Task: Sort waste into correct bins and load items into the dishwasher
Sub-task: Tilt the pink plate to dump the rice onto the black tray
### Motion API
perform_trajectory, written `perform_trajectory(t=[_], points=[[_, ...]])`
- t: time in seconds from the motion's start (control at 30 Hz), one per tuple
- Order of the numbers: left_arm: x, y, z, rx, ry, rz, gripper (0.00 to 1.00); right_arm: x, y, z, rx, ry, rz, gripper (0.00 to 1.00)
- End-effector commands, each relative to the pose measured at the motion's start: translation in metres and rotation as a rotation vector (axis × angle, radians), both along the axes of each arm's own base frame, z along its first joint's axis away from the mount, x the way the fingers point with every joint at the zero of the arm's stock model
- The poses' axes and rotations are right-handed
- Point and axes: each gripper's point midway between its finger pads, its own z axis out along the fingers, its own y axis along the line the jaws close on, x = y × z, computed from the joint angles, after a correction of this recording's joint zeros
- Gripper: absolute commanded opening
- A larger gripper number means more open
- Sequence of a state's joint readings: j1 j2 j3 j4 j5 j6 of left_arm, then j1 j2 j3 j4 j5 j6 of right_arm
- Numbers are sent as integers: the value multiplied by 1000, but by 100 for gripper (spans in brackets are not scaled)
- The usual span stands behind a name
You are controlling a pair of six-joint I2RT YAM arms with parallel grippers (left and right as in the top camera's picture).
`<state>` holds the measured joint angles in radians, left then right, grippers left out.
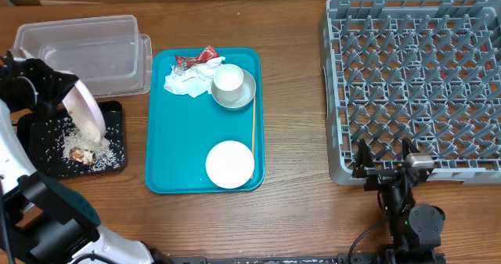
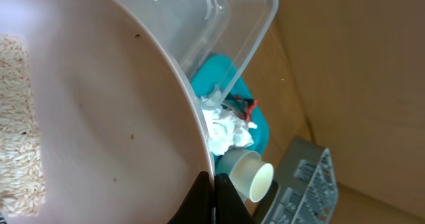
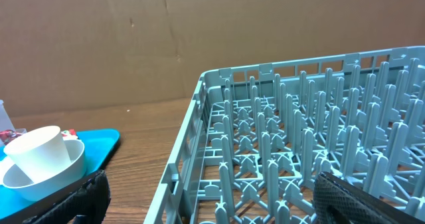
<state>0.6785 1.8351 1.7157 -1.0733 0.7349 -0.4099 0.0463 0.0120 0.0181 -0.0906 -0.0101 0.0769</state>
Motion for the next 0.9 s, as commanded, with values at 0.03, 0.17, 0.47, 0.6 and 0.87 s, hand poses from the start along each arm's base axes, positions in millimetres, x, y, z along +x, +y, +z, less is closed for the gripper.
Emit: perform_trajectory(t=[0.03,0.17,0.47,0.6,0.87], points=[[-1,5,20,-65,-102,-21,4,0,-2,-1,-6,-6,-10,100],[-4,9,32,-124,-159,-18,4,0,-2,-1,-6,-6,-10,100],[-15,17,40,-188,-192,1,4,0,-2,-1,-6,-6,-10,100],[-20,22,45,-208,-222,4,4,0,-2,-1,-6,-6,-10,100],[-28,33,55,-229,-287,13,4,0,-2,-1,-6,-6,-10,100]])
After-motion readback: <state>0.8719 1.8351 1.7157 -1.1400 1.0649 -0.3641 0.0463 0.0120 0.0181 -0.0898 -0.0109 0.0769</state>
